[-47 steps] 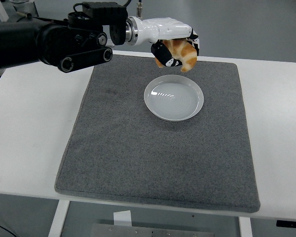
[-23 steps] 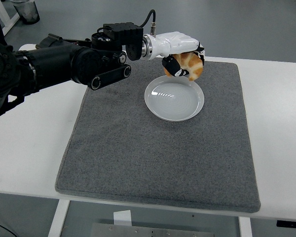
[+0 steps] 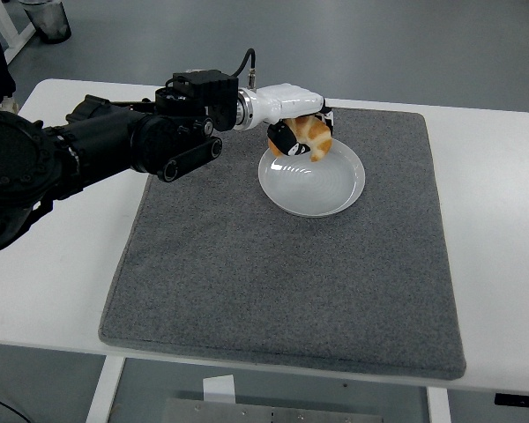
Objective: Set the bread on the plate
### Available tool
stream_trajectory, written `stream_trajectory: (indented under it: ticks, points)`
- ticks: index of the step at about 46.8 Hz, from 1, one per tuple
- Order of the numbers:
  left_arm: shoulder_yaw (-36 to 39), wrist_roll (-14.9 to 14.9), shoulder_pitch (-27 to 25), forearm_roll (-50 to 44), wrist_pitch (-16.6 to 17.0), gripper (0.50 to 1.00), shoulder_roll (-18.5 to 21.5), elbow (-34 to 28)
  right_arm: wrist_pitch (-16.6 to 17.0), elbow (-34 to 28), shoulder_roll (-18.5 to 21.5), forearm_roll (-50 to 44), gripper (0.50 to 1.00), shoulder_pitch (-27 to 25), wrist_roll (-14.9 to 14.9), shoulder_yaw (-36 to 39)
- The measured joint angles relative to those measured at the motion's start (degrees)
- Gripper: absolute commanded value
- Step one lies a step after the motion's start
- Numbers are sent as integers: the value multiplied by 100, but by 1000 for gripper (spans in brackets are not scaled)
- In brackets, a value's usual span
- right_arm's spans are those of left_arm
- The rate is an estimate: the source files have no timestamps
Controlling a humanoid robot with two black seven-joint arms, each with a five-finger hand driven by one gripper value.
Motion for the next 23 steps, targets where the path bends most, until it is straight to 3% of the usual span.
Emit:
stream_trajectory:
  ticks: [23]
  points:
    - [12,26,309,9,-1,500,0,3,0,-2,0,0,954,0,2,0]
